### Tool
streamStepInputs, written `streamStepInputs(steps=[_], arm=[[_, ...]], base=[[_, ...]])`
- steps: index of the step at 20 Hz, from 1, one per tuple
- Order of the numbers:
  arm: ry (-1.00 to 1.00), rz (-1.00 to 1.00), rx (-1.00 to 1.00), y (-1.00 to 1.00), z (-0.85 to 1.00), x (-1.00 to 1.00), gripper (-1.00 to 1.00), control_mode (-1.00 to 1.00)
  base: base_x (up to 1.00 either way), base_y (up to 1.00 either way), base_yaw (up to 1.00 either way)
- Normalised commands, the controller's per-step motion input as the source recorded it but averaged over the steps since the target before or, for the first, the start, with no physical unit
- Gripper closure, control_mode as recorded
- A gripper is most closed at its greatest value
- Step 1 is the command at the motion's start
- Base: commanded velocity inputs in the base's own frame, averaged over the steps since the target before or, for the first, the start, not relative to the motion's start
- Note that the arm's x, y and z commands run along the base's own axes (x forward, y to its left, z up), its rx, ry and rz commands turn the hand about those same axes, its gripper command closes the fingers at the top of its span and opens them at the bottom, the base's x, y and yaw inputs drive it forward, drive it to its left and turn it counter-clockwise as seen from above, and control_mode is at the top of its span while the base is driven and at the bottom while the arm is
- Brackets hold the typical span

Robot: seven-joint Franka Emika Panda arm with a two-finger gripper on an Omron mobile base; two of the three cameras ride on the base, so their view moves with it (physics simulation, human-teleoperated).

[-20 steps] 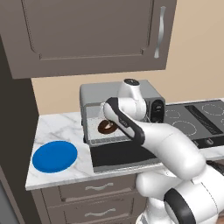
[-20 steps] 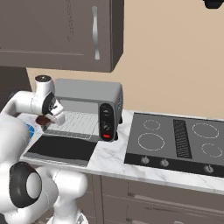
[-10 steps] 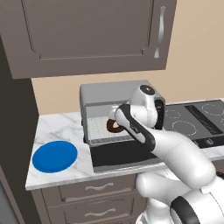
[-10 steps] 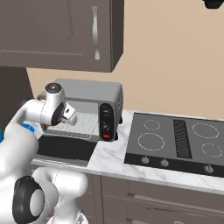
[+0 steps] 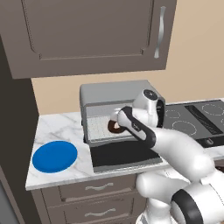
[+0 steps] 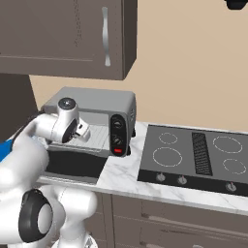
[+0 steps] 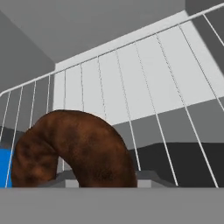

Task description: Pick up the bagel from the plate, place it on the toaster oven rack, close the door, and set the timer.

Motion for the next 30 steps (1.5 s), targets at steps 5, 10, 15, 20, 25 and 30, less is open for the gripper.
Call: streamStepInputs(steps=[5, 10, 15, 20, 25, 30], arm=[[0.18, 0.00, 0.02, -0.04, -0.02, 0.30, 1.00, -1.00], [0.04, 0.00, 0.00, 0.00, -0.30, 0.00, -1.00, -1.00], [-0.09, 0.01, 0.00, -0.01, -0.11, -0.23, -1.00, -1.00], [-0.14, 0.00, 0.00, -0.05, 0.00, -0.29, -1.00, -1.00], [-0.07, 0.00, 0.00, -0.14, 0.11, -0.38, -1.00, -1.00], [0.00, 0.01, 0.00, -0.22, 0.31, -0.67, -1.00, -1.00]], base=[[0.00, 0.00, 0.00], [0.00, 0.00, 0.00], [0.00, 0.00, 0.00], [0.00, 0.00, 0.00], [0.00, 0.00, 0.00], [0.00, 0.00, 0.00]])
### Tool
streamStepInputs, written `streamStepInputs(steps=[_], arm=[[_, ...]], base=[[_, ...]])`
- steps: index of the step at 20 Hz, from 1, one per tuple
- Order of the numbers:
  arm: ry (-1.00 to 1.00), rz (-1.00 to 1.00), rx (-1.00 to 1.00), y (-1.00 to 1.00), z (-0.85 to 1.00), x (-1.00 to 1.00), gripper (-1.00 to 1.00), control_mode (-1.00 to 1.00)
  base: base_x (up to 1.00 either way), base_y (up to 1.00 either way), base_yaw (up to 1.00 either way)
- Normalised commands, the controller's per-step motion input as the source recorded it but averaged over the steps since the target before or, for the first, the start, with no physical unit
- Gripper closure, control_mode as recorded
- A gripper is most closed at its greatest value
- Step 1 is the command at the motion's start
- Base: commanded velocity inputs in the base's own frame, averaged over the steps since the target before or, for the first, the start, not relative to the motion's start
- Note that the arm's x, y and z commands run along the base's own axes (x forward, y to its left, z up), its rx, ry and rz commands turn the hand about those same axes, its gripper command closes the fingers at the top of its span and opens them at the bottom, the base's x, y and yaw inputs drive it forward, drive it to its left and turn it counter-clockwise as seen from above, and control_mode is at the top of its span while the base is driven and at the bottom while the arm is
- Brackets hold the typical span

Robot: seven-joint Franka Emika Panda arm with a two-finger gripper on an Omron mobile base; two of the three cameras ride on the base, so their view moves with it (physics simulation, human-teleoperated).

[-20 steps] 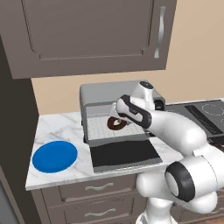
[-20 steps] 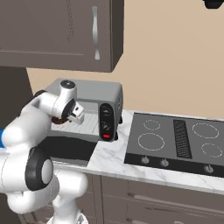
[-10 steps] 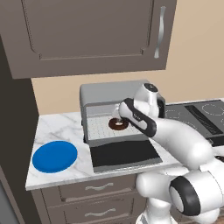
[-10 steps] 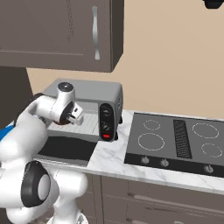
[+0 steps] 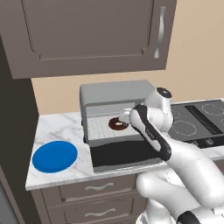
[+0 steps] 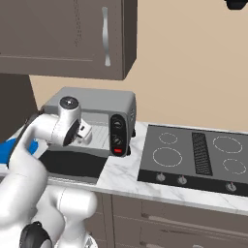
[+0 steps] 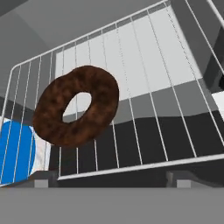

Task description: Pick up the bagel from the plate, place it on the toaster oven rack, close the door, and set the timer.

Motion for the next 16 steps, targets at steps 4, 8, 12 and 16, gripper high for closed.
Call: streamStepInputs(steps=[4, 8, 12, 16], arm=[[0.00, 0.09, -0.01, -0.10, 0.38, -0.73, -1.00, -1.00], [0.00, 0.19, -0.10, 0.00, 0.34, -0.77, -1.00, -1.00], [0.00, 0.20, -0.21, 0.00, 0.13, -0.70, -1.00, -1.00], [0.00, 0.04, -0.26, 0.01, 0.00, -0.16, -1.00, -1.00]], base=[[0.00, 0.00, 0.00], [0.00, 0.00, 0.00], [0.00, 0.00, 0.00], [0.00, 0.00, 0.00]])
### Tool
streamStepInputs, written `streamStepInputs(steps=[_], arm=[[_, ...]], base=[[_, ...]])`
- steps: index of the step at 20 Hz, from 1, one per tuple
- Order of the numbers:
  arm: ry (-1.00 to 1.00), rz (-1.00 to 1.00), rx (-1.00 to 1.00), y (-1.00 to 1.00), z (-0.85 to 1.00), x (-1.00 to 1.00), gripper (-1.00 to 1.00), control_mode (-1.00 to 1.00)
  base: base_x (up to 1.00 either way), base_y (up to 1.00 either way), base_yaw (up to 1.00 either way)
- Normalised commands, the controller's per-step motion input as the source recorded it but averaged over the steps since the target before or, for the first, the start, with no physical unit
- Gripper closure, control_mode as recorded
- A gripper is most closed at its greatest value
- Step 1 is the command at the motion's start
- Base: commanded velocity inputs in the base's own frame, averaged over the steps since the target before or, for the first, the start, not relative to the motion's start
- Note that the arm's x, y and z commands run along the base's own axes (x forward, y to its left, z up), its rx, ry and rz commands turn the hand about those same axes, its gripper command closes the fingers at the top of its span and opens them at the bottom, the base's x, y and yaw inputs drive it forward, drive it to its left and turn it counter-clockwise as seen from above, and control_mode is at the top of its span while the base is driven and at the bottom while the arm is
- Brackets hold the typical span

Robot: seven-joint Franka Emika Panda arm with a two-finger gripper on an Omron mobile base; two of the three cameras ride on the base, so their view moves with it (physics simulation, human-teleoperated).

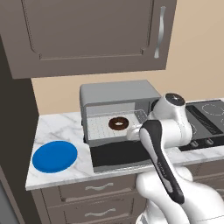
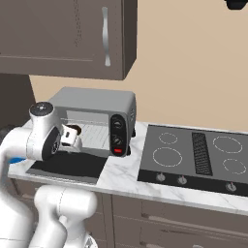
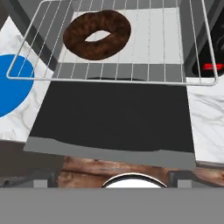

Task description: Pick up the bagel from the plate, place it on the toaster oven rack, close the door, and set the timer.

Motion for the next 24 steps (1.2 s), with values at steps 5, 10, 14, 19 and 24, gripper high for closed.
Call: streamStepInputs(steps=[5, 10, 14, 19, 24], arm=[[-0.12, 0.00, -0.09, 0.00, -0.11, 0.00, -1.00, -1.00], [-0.16, 0.00, 0.00, 0.00, -0.17, 0.00, -1.00, -1.00], [-0.11, -0.02, 0.00, 0.00, -0.29, 0.00, -1.00, -1.00], [-0.06, -0.03, 0.00, 0.00, -0.49, 0.00, -1.00, -1.00], [0.00, -0.03, 0.00, 0.00, -0.45, 0.03, -1.00, -1.00]], base=[[0.00, 0.00, 0.00], [0.00, 0.00, 0.00], [0.00, 0.00, 0.00], [0.00, 0.00, 0.00], [0.00, 0.00, 0.00]])
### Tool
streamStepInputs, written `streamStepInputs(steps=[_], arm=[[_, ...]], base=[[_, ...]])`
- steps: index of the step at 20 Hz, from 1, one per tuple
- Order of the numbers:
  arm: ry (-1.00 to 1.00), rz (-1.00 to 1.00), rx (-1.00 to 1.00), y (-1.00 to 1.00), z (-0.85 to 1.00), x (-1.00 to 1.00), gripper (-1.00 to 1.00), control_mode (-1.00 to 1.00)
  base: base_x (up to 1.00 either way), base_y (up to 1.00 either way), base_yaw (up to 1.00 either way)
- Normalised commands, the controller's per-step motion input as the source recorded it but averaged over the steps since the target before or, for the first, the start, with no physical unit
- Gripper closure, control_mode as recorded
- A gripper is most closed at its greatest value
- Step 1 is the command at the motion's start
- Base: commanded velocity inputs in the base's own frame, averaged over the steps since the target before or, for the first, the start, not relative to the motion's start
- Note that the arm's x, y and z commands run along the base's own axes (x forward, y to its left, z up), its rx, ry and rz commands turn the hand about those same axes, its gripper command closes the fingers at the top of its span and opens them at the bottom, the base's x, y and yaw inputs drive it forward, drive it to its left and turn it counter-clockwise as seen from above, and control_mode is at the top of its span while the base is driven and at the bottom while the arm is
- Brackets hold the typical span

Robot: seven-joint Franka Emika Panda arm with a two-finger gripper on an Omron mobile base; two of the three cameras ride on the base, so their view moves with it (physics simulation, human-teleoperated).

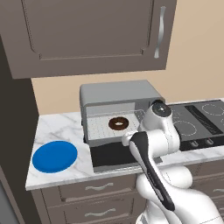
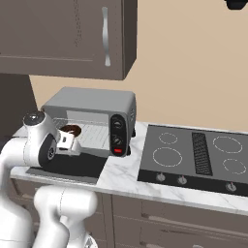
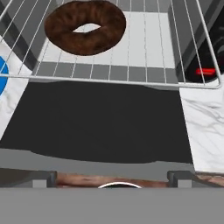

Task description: Pick up the bagel from the plate, place it on the toaster oven rack, close the door, and set the timer.

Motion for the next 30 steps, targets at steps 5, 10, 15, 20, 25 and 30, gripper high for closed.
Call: streamStepInputs(steps=[5, 10, 15, 20, 25, 30], arm=[[0.00, -0.02, 0.00, 0.00, -0.40, 0.11, -1.00, -1.00], [-0.01, -0.02, 0.00, 0.00, -0.42, 0.29, -1.00, -1.00], [-0.07, -0.02, 0.00, 0.00, -0.39, 0.42, -1.00, -1.00], [-0.16, -0.01, 0.00, 0.00, -0.31, 0.44, -1.00, -1.00], [-0.13, -0.01, 0.00, 0.00, -0.29, 0.44, -1.00, -1.00], [-0.10, 0.00, 0.00, -0.02, -0.46, 0.44, -1.00, -1.00]], base=[[0.00, 0.00, 0.00], [0.00, 0.00, 0.00], [0.00, 0.00, 0.00], [0.00, 0.00, 0.00], [0.00, 0.00, 0.00], [0.00, 0.00, 0.00]])
